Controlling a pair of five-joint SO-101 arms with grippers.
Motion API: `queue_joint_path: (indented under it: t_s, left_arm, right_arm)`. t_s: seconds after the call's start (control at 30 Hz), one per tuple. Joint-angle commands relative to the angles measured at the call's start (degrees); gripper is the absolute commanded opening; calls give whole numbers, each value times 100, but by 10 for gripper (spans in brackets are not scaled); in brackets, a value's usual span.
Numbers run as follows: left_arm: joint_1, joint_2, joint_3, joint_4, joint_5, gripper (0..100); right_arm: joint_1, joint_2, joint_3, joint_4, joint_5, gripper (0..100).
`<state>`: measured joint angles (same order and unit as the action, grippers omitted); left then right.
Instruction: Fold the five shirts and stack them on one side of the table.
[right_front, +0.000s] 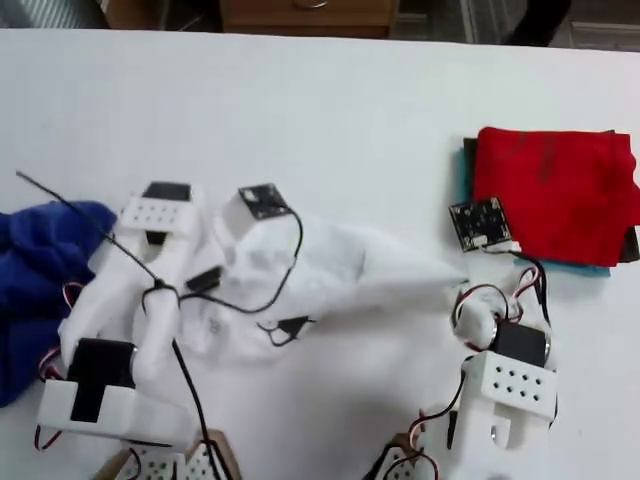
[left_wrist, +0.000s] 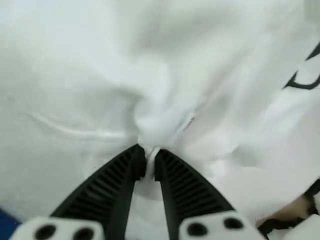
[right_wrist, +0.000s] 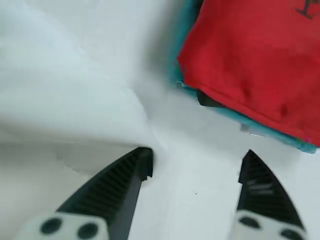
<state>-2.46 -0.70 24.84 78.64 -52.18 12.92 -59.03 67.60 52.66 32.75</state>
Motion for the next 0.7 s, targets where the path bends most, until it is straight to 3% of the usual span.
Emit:
queue_joint_path:
  t_s: [0.0,0.17,0.33,0.47,0.67]
  left_arm:
    - [-62,-35,-980,712,26,25]
    - [-62,-26,-2580,1451,44,25]
    - [-44,18,-3960,1732,440,25]
    - [-18,53,-4505,1310,967,24]
    - [149,281,-5429,1037,2259,24]
  right_arm:
    - [-75,92,-123,-426,-35,210]
    - [-251,1138,-985,-769,-879,23]
    - [-268,2800,-2804,-620,-1459,20]
    - [-242,4224,-4712,-189,-1538,20]
    - [-224,5473,-7569,1270,-1538,20]
